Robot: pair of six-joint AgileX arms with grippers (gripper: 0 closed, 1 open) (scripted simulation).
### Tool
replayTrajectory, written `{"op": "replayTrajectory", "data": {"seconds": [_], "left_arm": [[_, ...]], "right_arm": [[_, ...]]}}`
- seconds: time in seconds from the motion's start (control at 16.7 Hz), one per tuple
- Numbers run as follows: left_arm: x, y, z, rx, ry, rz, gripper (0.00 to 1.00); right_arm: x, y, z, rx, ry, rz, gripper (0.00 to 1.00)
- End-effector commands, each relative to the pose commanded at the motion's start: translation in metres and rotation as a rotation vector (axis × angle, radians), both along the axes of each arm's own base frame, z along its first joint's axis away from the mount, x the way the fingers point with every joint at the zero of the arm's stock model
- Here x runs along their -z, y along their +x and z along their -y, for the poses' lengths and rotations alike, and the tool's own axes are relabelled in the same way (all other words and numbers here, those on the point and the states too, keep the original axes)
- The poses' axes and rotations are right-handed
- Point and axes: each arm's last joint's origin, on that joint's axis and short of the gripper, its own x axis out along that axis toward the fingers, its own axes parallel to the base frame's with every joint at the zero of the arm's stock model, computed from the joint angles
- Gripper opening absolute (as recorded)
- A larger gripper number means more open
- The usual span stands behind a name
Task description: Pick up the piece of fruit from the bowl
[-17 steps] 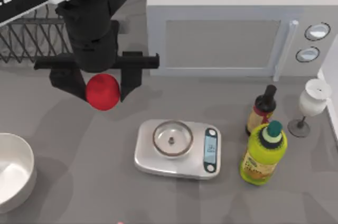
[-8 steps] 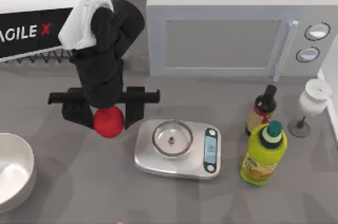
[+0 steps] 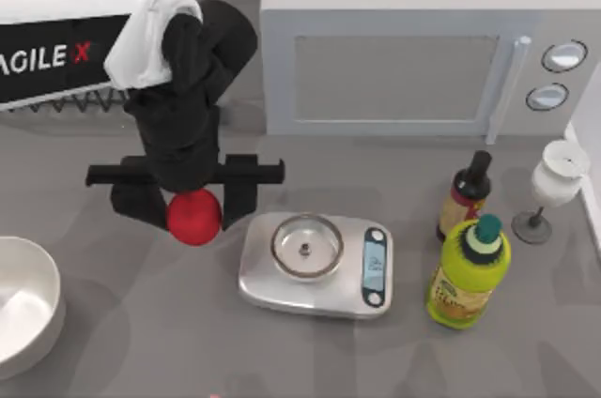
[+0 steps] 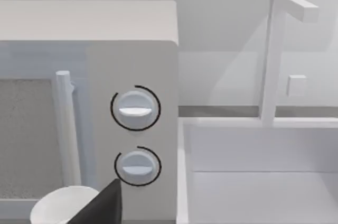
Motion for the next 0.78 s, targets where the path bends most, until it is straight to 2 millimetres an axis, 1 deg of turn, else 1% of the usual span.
{"op": "replayTrajectory", "data": {"seconds": [0.42,0.48,0.78], "left_arm": [[0.0000,0.0000,0.0000,0.000,0.000,0.000,0.98],[0.0000,0.0000,0.0000,0.000,0.000,0.000,1.00],[0.0000,0.0000,0.0000,0.000,0.000,0.000,1.00]], "right_arm": [[0.0000,0.0000,0.0000,0.000,0.000,0.000,1.00],[0.0000,0.0000,0.0000,0.000,0.000,0.000,1.00],[0.0000,0.0000,0.0000,0.000,0.000,0.000,1.00]]}}
